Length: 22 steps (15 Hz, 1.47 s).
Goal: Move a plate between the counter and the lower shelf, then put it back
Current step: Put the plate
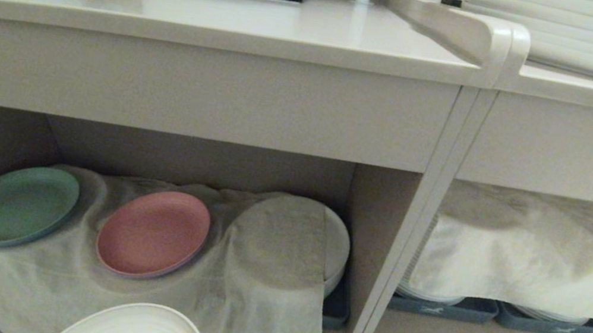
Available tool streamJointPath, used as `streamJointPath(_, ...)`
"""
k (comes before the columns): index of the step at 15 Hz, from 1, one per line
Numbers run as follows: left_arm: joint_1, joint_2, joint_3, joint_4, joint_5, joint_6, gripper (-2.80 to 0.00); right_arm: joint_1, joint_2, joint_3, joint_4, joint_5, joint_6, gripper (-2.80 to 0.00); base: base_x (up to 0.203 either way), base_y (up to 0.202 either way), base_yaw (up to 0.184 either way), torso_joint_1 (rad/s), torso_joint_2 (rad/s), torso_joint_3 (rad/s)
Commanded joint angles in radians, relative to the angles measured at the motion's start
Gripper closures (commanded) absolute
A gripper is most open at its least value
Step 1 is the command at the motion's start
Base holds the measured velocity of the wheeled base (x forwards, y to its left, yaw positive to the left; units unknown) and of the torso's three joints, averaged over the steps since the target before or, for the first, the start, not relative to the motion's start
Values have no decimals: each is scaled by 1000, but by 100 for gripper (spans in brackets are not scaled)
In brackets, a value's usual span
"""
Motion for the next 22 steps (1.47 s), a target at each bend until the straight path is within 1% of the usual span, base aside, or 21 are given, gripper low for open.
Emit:
streamJointPath(1, 0, 1, 0, 0, 0, -1, 0, 0, 1, 0, 0, 0, 1, 0, 0, 0, 0, 0, 0, 0)
streamJointPath(19, -1, -6, -3, 0, -1, -1, 0, 0, 1, 0, -2, 0, 1, 0, 0, 0, 0, 1, -4, -1)
streamJointPath(22, -1, -3, -3, 0, -3, -1, 0, 0, 1, 0, -2, 0, -1, 0, 0, 0, 0, 49, -229, -235)
